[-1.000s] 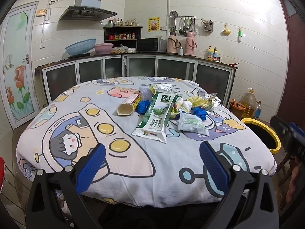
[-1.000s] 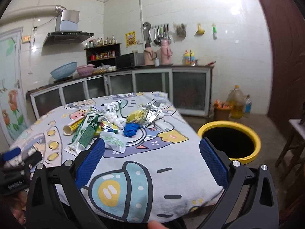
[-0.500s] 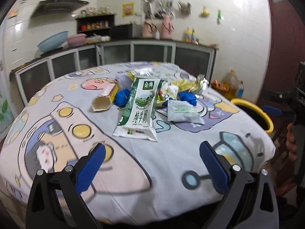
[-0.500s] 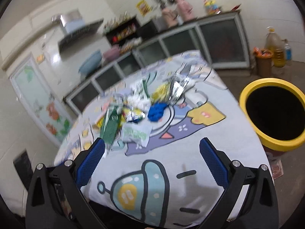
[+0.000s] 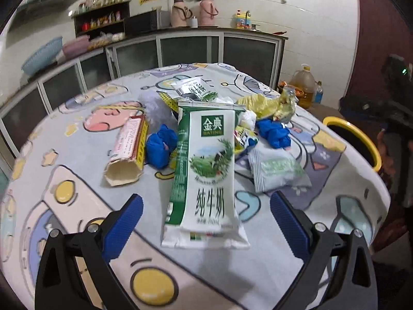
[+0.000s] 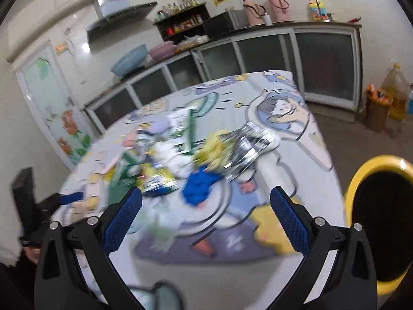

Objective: Collect trash
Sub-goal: 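Grasp the green SATINE milk carton with the left tool while the right tool grasps a silver snack wrapper, then carry both items to the yellow bin and open both tools to drop them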

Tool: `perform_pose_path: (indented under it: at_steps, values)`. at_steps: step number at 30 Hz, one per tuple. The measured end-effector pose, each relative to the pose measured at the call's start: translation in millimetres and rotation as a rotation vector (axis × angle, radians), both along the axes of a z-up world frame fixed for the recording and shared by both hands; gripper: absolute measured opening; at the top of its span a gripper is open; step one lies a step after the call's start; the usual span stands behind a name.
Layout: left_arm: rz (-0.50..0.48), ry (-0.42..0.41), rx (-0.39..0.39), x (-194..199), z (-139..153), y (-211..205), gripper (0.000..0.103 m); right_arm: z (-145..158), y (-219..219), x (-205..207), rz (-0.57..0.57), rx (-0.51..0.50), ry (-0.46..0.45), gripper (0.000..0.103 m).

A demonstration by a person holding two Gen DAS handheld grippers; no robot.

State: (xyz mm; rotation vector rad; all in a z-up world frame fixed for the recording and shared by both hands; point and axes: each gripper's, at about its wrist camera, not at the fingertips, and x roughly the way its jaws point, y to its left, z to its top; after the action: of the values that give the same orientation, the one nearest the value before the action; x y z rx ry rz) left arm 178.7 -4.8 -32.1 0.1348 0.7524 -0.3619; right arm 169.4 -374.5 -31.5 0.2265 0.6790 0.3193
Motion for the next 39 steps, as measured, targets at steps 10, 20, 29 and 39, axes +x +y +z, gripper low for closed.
perform_pose_path:
  at_steps: [10, 20, 29, 39]
  values:
    - [-0.009, 0.130, -0.050, 43.6, -22.5, -4.5, 0.095, -22.1, -20.0, 77.8, -0.084, 0.175, 0.169, 0.096]
    - [-0.022, 0.215, -0.113, 65.9, -35.6, -3.8, 0.095, -42.2, -27.8, 108.4, -0.116, 0.234, 0.261, 0.095]
    - [0.016, 0.222, -0.133, 77.3, -38.6, -7.7, 0.063, -58.3, -33.1, 119.5, -0.119, 0.295, 0.342, 0.039]
    - [-0.018, 0.122, -0.165, 37.6, 2.5, 5.4, 0.060, -16.0, -30.1, 86.7, -0.032, 0.348, 0.261, 0.014]
